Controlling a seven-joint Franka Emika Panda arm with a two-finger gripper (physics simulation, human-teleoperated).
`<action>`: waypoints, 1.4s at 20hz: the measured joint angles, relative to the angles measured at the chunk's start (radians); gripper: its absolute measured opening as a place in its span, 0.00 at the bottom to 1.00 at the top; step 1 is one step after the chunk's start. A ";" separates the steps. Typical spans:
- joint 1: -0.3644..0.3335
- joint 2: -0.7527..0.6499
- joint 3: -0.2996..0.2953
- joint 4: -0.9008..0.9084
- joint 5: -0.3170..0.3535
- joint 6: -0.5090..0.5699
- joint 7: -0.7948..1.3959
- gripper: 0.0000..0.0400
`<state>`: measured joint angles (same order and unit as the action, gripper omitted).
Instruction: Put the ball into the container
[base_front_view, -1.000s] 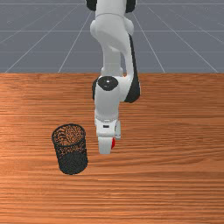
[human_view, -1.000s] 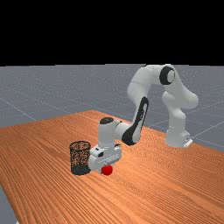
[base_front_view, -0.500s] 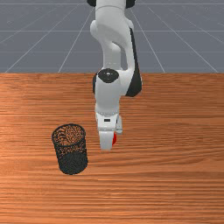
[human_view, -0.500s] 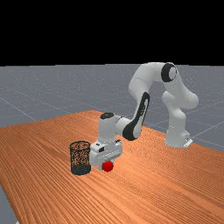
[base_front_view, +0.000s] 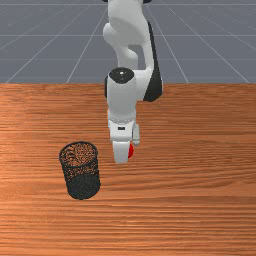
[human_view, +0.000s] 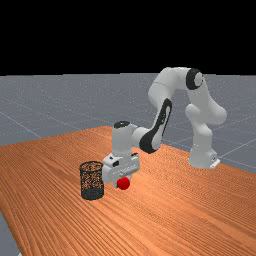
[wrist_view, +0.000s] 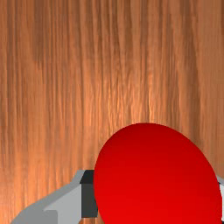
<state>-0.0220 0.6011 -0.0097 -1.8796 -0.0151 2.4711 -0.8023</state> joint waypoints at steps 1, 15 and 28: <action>-0.002 -0.018 0.001 -0.002 0.003 -0.017 -0.003 0.70; -0.006 -0.136 -0.014 -0.001 -0.006 -0.131 -0.013 0.70; -0.061 -0.201 -0.026 0.036 -0.005 -0.222 -0.155 0.70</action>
<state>-0.0834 0.4002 -0.0353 -1.8435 -0.0198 2.2488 -0.9576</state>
